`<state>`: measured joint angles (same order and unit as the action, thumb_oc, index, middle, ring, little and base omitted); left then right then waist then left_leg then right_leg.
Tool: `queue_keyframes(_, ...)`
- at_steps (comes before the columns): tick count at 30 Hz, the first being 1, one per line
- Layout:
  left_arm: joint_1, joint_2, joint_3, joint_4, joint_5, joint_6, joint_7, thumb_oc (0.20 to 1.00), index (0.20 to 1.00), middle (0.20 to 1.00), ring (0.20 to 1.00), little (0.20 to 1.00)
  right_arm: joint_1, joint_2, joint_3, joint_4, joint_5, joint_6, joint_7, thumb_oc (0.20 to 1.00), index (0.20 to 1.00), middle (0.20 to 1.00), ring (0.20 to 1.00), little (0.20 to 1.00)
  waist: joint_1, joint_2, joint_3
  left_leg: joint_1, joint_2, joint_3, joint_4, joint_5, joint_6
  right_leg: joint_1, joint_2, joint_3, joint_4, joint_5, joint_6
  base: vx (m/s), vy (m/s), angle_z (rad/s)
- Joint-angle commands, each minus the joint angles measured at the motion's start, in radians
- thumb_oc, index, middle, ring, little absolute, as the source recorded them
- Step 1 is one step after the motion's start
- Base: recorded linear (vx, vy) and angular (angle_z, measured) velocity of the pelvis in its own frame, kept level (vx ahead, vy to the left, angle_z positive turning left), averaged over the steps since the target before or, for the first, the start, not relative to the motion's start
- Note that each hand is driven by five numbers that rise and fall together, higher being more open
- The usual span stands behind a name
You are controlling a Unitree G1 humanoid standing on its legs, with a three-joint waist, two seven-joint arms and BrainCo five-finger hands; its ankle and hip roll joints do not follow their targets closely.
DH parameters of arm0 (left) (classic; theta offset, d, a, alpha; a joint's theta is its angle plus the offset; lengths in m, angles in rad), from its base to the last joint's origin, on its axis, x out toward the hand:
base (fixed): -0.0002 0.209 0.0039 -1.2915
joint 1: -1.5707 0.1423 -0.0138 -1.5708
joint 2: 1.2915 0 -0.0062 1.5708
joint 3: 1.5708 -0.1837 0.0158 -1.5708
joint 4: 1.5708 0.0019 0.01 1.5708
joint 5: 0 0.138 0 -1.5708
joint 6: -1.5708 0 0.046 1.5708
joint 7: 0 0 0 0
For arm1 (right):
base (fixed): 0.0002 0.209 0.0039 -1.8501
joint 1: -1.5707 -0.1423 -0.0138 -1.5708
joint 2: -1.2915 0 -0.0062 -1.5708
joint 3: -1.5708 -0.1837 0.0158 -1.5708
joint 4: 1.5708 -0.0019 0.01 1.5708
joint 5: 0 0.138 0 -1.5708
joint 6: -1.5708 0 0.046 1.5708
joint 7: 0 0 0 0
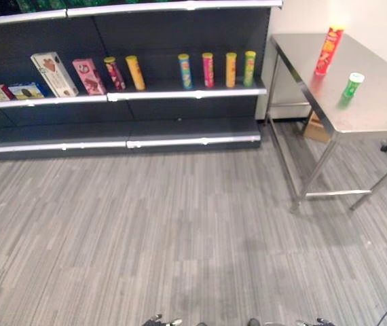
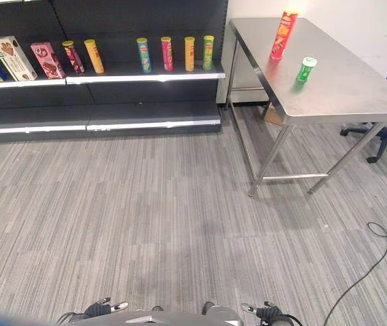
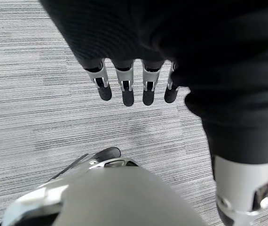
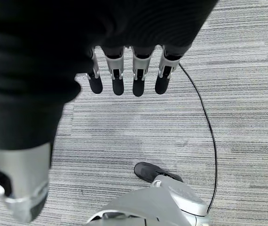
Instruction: Put the goods on the table back onto the shelves and tidy them up.
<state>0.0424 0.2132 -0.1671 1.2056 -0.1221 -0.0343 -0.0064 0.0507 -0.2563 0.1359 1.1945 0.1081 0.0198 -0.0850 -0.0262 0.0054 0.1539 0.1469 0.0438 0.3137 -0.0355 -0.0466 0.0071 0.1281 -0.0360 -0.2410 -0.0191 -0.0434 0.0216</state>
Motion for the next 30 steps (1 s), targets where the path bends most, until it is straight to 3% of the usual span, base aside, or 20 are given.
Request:
queue_keyframes(1, -0.053, 0.016, 0.023, -0.007, -0.137, -0.017, -0.032, 1.0, 1.0, 1.0, 1.0, 1.0, -0.049, -0.017, 0.023, 0.041, -0.012, -0.01, -0.012, 1.0, 1.0, 1.0, 1.0, 1.0, -0.011, -0.029, -0.007, 0.009, 0.059, 0.006, -0.046, 0.049, -0.096, 0.026, -0.096, -0.015, -0.053, 0.013, 0.119, 0.0, 0.0, 0.0)
queue_keyframes(4, -0.052, 0.022, 0.046, -0.031, -0.192, -0.019, -0.039, 1.0, 1.0, 1.0, 1.0, 1.0, -0.047, -0.014, 0.024, 0.038, -0.011, -0.009, -0.002, 1.0, 1.0, 1.0, 1.0, 1.0, -0.012, -0.032, -0.012, 0.011, 0.062, 0.009, -0.045, 0.049, -0.098, 0.026, -0.094, -0.015, -0.053, 0.012, 0.118, 0.0, 0.0, 0.0)
queue_keyframes(17, -0.074, 0.028, -0.01, 0.03, -0.031, -0.021, -0.032, 1.0, 1.0, 1.0, 1.0, 1.0, -0.064, -0.02, 0.038, 0.056, -0.026, -0.006, 0.002, 1.0, 1.0, 1.0, 1.0, 1.0, -0.02, -0.03, -0.031, 0.026, 0.064, 0.022, -0.045, 0.044, -0.101, 0.039, -0.09, -0.01, -0.057, 0.008, 0.117, 0.0, 0.0, 0.0)
queue_keyframes(30, -0.071, 0.029, -0.02, 0.052, 0.015, -0.02, -0.023, 1.0, 1.0, 1.0, 1.0, 1.0, -0.07, -0.023, 0.049, 0.071, -0.038, -0.006, 0.004, 1.0, 1.0, 1.0, 1.0, 1.0, -0.017, -0.027, -0.031, 0.024, 0.056, 0.017, -0.049, 0.041, -0.097, 0.032, -0.093, -0.01, -0.054, 0.013, 0.121, 0.0, 0.0, 0.0)
